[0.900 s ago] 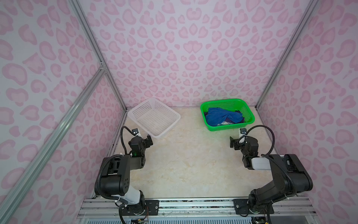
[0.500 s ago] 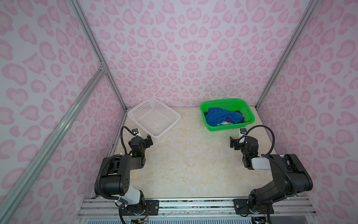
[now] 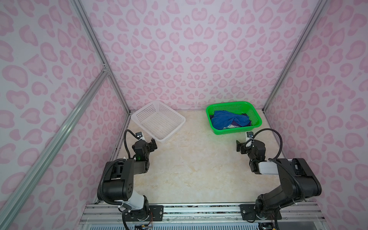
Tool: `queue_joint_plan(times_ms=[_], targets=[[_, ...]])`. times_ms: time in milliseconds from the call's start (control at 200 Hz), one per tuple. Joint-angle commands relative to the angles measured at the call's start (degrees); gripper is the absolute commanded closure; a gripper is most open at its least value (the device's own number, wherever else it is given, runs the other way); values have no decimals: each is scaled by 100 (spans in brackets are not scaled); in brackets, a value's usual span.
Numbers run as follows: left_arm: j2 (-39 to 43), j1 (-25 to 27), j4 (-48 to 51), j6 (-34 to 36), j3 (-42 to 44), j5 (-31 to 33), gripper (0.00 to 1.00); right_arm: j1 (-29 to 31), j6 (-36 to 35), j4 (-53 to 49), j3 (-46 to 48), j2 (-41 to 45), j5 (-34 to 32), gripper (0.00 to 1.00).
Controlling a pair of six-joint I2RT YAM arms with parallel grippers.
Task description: Fold and stack the towels
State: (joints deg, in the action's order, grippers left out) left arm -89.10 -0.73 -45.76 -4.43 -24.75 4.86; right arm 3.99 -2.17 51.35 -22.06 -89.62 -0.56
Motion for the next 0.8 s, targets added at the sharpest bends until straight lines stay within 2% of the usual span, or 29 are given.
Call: queue_joint_plan(times_ms=[0,795], targets=[[-8,0,-5,-10,-44,-5,2,5,11,101,-25,-36,29,0],[7,-37,-46,-24,-25,-112,3,66,-29,93,-14,-29,-77,0]])
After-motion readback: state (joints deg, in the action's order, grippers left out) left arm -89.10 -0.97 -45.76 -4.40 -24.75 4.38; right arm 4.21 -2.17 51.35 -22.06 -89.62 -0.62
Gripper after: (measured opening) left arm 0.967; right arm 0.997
